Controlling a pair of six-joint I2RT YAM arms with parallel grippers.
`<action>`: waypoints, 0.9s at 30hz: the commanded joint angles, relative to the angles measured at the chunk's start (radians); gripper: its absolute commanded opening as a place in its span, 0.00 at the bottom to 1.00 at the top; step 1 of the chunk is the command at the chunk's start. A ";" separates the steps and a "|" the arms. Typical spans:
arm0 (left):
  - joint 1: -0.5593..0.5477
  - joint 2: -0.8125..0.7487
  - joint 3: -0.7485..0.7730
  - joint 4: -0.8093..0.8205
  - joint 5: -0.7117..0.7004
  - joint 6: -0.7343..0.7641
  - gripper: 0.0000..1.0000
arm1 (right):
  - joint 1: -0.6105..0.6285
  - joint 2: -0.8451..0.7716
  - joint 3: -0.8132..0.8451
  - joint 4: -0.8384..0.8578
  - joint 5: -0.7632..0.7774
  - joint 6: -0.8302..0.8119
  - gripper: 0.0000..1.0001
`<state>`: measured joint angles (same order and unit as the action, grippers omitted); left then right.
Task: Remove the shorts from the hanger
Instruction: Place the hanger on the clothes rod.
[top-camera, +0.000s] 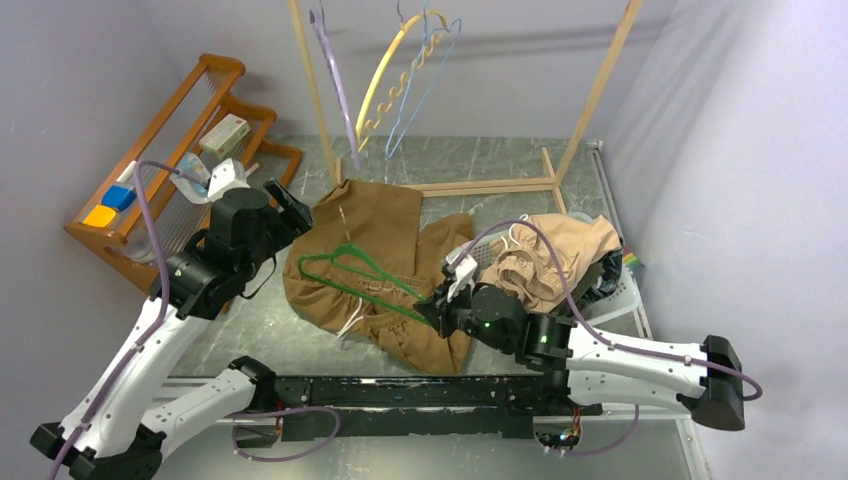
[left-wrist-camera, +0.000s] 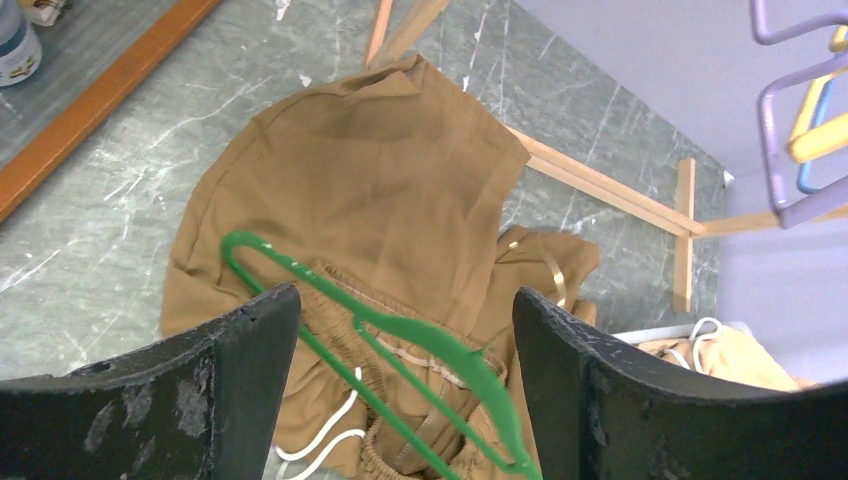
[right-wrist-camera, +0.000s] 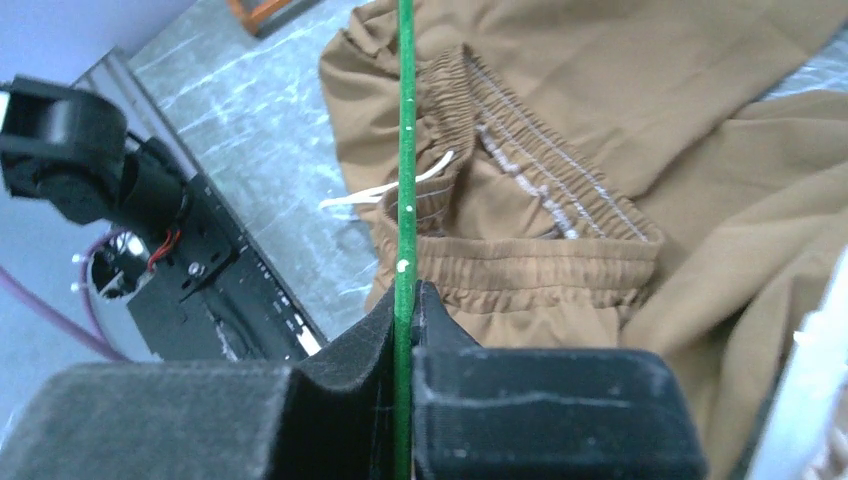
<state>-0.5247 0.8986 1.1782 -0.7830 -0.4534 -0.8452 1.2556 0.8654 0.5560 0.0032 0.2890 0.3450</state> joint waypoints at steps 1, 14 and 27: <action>0.000 -0.050 -0.041 0.020 -0.049 -0.008 0.82 | -0.055 -0.076 0.000 -0.054 0.071 0.074 0.00; 0.000 -0.081 -0.121 0.062 0.015 -0.001 0.82 | -0.149 -0.268 0.011 -0.087 0.079 0.138 0.00; 0.001 -0.081 -0.175 0.080 0.046 -0.012 0.81 | -0.148 -0.436 0.130 -0.299 0.391 0.079 0.00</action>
<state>-0.5247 0.8227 1.0134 -0.7479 -0.4274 -0.8532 1.1118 0.4591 0.6376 -0.2821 0.5701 0.4530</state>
